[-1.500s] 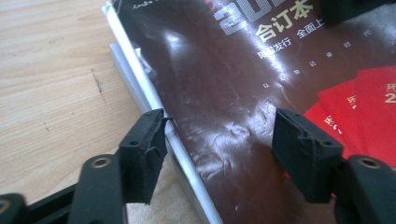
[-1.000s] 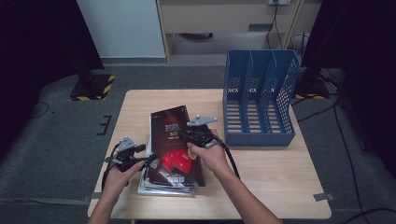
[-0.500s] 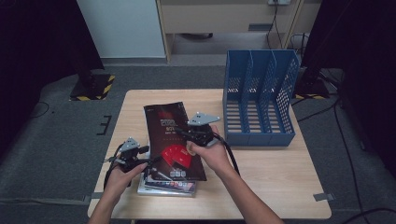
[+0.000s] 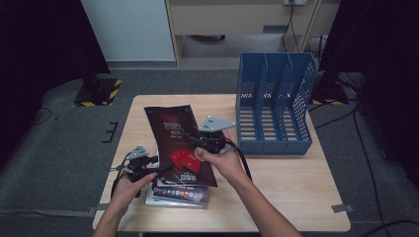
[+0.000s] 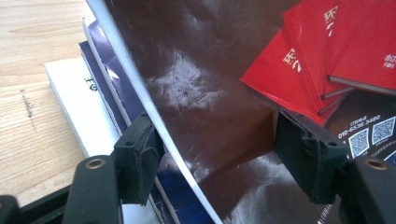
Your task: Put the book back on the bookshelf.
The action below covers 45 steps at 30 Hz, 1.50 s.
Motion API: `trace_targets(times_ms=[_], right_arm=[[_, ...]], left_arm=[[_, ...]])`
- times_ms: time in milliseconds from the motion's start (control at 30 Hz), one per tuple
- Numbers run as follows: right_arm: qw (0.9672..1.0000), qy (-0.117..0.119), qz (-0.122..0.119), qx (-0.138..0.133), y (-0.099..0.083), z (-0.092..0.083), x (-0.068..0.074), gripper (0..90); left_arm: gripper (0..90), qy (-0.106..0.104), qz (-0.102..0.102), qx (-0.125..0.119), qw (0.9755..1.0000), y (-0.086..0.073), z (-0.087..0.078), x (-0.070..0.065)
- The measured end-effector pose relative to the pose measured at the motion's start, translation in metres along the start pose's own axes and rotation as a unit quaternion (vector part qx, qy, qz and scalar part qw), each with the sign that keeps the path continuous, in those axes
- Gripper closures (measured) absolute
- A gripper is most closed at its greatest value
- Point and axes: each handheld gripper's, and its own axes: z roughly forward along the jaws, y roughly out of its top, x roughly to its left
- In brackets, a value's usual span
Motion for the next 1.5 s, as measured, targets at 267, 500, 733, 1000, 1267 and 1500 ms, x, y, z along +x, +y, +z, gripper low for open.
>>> trace_targets(times_ms=[267, 500, 733, 1000, 1267, 1500], right_arm=[[0.9999, 0.007, -0.002, -0.008, -0.001, 0.002, 0.0, 86.2], [0.9999, 0.012, -0.003, -0.01, -0.001, 0.0, -0.001, 86.2], [0.9998, 0.01, 0.001, -0.018, -0.002, -0.004, -0.005, 86.1], [0.9999, 0.008, -0.001, -0.012, -0.002, -0.006, -0.006, 85.7], [0.9999, 0.007, -0.009, -0.002, 0.004, -0.011, -0.009, 84.0], [0.9999, 0.007, -0.008, -0.011, 0.012, -0.015, -0.011, 83.5]], left_arm=[[60.6, 0.014, -0.01, -0.005, 0.9998, 0.004, -0.004, 0.008], [80.1, 0.025, -0.008, 0.005, 0.9996, 0.006, -0.008, 0.009], [84.7, 0.019, -0.016, -0.006, 0.9997, 0.008, -0.012, 0.01], [85.3, 0.026, -0.006, -0.013, 0.9996, 0.009, -0.015, 0.009], [85.5, 0.043, 0.021, -0.024, 0.9986, 0.012, -0.019, 0.004], [85.8, 0.065, 0.032, -0.046, 0.9964, 0.016, -0.026, 0.0]])
